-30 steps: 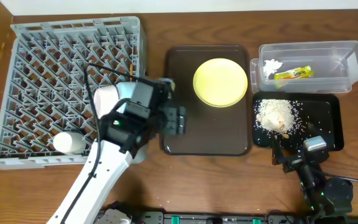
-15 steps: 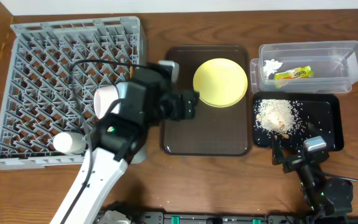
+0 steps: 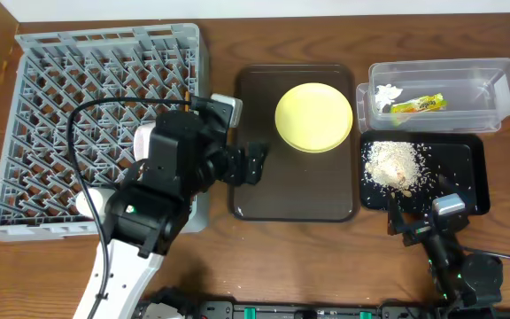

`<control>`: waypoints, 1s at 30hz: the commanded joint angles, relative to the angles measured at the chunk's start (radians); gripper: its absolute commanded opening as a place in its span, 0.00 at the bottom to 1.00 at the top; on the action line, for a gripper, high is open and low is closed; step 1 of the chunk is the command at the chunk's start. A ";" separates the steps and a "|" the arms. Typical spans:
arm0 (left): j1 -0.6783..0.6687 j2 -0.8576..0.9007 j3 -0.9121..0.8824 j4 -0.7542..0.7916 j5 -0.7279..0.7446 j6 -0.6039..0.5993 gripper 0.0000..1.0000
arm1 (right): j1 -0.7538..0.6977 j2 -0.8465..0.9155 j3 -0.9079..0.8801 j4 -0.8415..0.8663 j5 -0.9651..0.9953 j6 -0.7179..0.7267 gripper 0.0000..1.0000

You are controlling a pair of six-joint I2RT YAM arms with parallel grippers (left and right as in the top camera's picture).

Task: Sort waste into correct bins and load items into the dishwasher
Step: 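Reach the left gripper to the yellow plate and grasp its edge, then lift the yellow plate and stand it upright in the dish rack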

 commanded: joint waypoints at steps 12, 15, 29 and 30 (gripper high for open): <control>0.005 0.605 0.162 0.127 0.056 -0.226 0.92 | -0.022 -0.005 -0.004 0.000 -0.001 -0.008 0.99; 0.005 0.760 0.198 0.199 -0.023 -0.239 0.87 | -0.022 -0.005 -0.004 0.000 -0.001 -0.008 0.99; 0.015 1.077 0.198 0.438 0.098 -0.478 0.55 | -0.022 -0.005 -0.004 0.000 -0.001 -0.008 0.99; 0.015 1.089 0.198 0.449 0.122 -0.478 0.51 | -0.022 -0.005 -0.004 0.000 -0.001 -0.008 0.99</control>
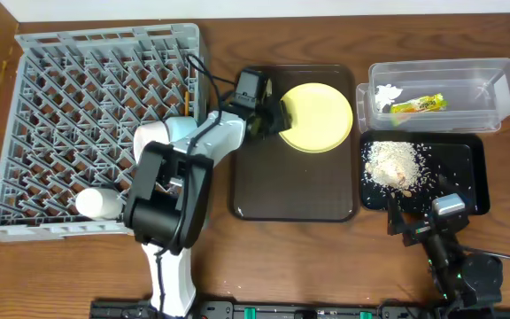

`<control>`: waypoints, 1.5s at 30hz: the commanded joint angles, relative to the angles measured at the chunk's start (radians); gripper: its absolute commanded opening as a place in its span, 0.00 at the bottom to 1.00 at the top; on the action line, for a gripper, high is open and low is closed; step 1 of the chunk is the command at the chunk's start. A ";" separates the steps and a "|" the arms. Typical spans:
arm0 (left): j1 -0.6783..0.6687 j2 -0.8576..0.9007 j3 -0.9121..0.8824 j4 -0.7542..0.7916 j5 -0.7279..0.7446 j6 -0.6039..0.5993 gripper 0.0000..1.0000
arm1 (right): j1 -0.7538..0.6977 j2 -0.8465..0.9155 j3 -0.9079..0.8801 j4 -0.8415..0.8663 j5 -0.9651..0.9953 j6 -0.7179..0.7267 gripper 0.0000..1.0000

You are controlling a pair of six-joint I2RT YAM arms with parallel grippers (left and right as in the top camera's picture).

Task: Sort waste into correct bins and load items into the dishwasher
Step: 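Lift the yellow plate and stand it upright in the dish rack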

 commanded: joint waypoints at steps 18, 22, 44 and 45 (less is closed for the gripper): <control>0.180 -0.278 -0.009 -0.176 0.182 0.209 0.08 | -0.022 -0.005 -0.004 0.000 -0.002 -0.008 0.99; 0.288 -0.513 -0.009 -0.386 -0.093 0.299 0.07 | -0.022 -0.005 -0.004 0.000 -0.002 -0.008 0.99; 0.627 -0.636 -0.011 -0.271 -0.916 0.777 0.08 | -0.022 -0.005 -0.004 0.000 -0.002 -0.008 0.99; 0.627 -0.617 -0.011 -0.261 -0.943 0.784 0.07 | -0.022 -0.005 -0.004 0.000 -0.002 -0.008 0.99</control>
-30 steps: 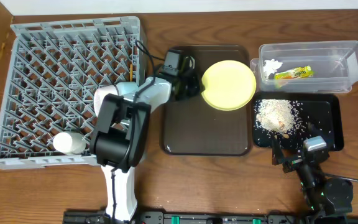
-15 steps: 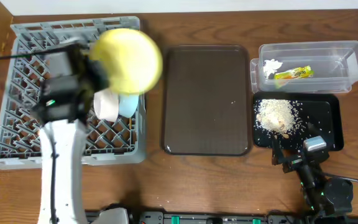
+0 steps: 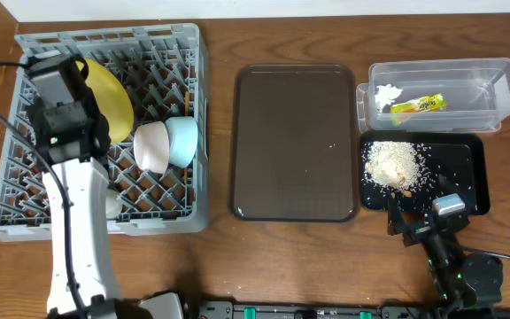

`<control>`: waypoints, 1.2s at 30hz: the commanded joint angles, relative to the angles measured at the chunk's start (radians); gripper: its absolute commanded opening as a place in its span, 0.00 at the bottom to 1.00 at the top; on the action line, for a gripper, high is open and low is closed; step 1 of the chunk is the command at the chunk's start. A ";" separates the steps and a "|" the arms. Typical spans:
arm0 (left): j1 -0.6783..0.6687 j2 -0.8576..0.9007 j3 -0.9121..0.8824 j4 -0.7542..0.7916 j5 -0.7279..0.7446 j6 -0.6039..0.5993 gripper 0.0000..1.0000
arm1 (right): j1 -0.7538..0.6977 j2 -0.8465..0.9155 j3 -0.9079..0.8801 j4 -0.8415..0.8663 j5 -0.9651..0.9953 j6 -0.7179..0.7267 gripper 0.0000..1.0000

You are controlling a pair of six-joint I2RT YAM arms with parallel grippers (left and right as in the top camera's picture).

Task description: Sort waste into correct bins and load items into the dishwasher

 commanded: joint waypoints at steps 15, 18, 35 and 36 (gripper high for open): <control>-0.051 0.140 -0.001 0.128 -0.194 0.186 0.07 | -0.022 -0.005 -0.004 0.000 -0.001 -0.008 0.99; -0.075 0.156 -0.013 0.128 -0.194 0.186 0.07 | -0.022 -0.005 -0.004 0.000 -0.001 -0.008 0.99; -0.311 0.131 -0.014 -0.214 -0.080 -0.204 0.58 | -0.022 -0.005 -0.004 0.000 -0.001 -0.008 0.99; -0.319 0.117 -0.014 -0.233 -0.013 -0.217 0.59 | -0.022 -0.005 -0.004 0.000 -0.001 -0.008 0.99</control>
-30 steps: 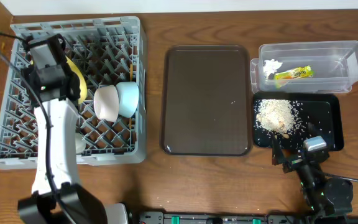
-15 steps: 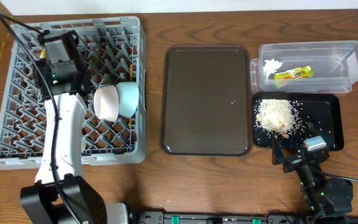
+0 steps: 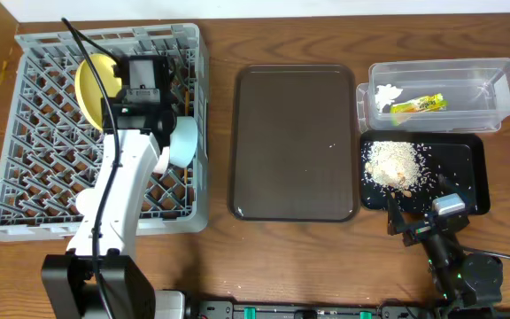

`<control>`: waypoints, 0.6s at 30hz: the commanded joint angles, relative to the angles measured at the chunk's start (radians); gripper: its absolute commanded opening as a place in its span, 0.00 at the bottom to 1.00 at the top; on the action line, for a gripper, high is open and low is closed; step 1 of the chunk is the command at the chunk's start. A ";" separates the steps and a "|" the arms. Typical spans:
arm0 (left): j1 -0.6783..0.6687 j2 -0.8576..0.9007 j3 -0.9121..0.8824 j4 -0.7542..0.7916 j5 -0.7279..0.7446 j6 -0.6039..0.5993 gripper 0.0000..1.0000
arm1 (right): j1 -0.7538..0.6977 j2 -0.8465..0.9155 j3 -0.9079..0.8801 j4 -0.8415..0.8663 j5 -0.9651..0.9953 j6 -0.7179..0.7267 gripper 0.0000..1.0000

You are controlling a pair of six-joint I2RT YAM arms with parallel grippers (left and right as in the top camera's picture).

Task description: Sort waste into correct bins and load items into the dishwasher

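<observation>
A yellow plate [image 3: 94,81] stands on edge in the far left part of the grey dish rack [image 3: 25,133]. My left gripper [image 3: 129,89] is right against the plate's right edge. Its fingers are hidden under the wrist, so its grip cannot be read. A light blue bowl [image 3: 184,140] and a pale pink cup [image 3: 161,161] sit in the rack beside the arm. The brown tray [image 3: 295,142] is bare. My right gripper [image 3: 407,221] rests low at the front right, too small to read.
A clear bin [image 3: 485,89] at the back right holds a yellow-green wrapper [image 3: 419,105] and crumpled tissue [image 3: 386,92]. Below it a black tray [image 3: 463,164] carries spilled rice [image 3: 394,164]. A white cup [image 3: 88,202] lies in the rack's front, partly under my left arm.
The left arm has shifted right: its wrist was at the rack's far left corner and is now nearer the rack's middle. The yellow plate looks narrower, more on edge. The right arm has not moved.
The yellow plate lay on the brown tray with my left gripper at the tray's left edge. Then the gripper was at the plate's rim. Later the plate was over the rack's far left with the tray bare. Now it stands in the rack.
</observation>
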 commanded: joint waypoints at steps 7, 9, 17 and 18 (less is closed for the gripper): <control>-0.187 -0.309 0.000 -0.288 0.493 -0.187 0.78 | -0.022 -0.005 -0.004 -0.001 -0.002 -0.008 0.99; -0.265 -0.419 0.000 -0.320 0.496 -0.211 0.86 | -0.022 -0.005 -0.004 -0.001 -0.002 -0.008 0.99; -0.419 -0.700 0.000 -0.390 0.534 -0.192 0.92 | -0.022 -0.005 -0.004 -0.001 -0.002 -0.008 0.99; -0.419 -0.727 0.000 -0.408 0.531 -0.197 0.92 | -0.022 -0.005 -0.004 -0.001 -0.002 -0.008 0.99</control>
